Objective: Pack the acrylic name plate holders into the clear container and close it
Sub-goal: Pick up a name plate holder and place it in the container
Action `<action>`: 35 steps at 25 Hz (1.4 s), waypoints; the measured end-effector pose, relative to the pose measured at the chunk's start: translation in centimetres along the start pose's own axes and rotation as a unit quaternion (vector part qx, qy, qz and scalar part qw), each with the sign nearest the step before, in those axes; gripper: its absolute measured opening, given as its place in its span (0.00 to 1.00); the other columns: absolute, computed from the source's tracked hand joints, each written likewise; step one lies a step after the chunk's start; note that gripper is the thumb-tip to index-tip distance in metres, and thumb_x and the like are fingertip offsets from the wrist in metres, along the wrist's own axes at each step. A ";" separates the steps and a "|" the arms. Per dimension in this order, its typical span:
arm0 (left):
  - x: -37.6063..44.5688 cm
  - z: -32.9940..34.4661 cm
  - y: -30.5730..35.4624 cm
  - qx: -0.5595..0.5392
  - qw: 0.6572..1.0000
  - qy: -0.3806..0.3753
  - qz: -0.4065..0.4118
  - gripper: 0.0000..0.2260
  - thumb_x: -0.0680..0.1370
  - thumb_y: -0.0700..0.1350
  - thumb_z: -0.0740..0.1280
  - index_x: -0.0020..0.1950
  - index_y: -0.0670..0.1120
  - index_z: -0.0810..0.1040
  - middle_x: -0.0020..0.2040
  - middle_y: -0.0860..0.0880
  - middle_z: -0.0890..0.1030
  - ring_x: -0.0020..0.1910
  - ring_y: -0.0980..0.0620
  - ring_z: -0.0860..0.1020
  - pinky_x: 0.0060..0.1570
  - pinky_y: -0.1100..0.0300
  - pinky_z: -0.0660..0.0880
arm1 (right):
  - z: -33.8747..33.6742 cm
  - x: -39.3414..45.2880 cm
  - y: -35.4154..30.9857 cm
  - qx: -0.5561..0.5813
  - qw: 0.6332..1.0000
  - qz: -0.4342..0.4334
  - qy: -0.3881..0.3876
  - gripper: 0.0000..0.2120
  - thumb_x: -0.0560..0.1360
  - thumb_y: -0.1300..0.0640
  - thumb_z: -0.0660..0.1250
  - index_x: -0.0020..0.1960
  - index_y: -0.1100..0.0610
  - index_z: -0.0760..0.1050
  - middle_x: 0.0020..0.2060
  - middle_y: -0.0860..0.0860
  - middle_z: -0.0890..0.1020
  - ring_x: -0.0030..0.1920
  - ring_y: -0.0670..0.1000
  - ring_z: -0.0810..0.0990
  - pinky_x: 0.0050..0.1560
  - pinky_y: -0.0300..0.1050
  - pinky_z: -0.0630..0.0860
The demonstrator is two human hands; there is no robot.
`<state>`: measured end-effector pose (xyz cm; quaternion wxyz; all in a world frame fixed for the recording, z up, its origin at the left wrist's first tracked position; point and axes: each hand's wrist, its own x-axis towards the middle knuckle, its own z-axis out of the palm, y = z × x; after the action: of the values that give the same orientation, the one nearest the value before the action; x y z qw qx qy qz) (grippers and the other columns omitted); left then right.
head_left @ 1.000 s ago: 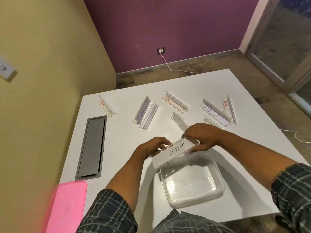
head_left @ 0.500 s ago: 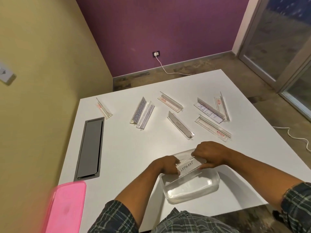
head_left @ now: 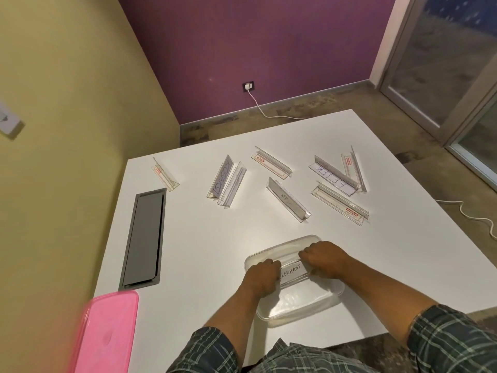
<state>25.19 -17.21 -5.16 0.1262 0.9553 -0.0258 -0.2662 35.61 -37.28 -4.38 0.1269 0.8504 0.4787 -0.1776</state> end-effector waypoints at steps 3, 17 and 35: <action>0.0 0.6 -0.7 0.021 0.999 0.025 0.000 0.13 0.80 0.45 0.63 0.65 0.45 0.74 0.59 0.43 0.78 0.57 0.40 0.79 0.51 0.49 0.74 | 0.5 0.2 -1.0 0.025 0.999 0.027 -0.006 0.17 0.73 0.54 0.71 0.59 0.58 0.73 0.54 0.56 0.82 0.54 0.60 0.80 0.46 0.53 0.76; 0.5 1.7 -1.4 0.072 0.995 0.065 -0.017 0.09 0.82 0.43 0.59 0.60 0.44 0.75 0.57 0.43 0.79 0.54 0.40 0.79 0.45 0.50 0.69 | 1.4 1.9 -3.3 -0.002 0.995 0.073 0.062 0.17 0.47 0.58 0.84 0.31 0.53 0.80 0.25 0.47 0.79 0.24 0.48 0.78 0.19 0.39 0.70; 3.8 -4.0 -0.3 -0.126 0.935 0.331 0.028 0.12 0.79 0.51 0.63 0.59 0.49 0.78 0.51 0.52 0.80 0.46 0.51 0.80 0.43 0.56 0.77 | -3.3 4.9 1.0 0.171 0.896 0.128 0.391 0.12 0.79 0.46 0.67 0.40 0.50 0.81 0.33 0.47 0.81 0.34 0.50 0.80 0.31 0.44 0.72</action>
<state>30.51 -16.44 -3.83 0.2546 0.9644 0.0250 0.0675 39.40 -32.81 -3.44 -0.1957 0.9139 0.3390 0.1076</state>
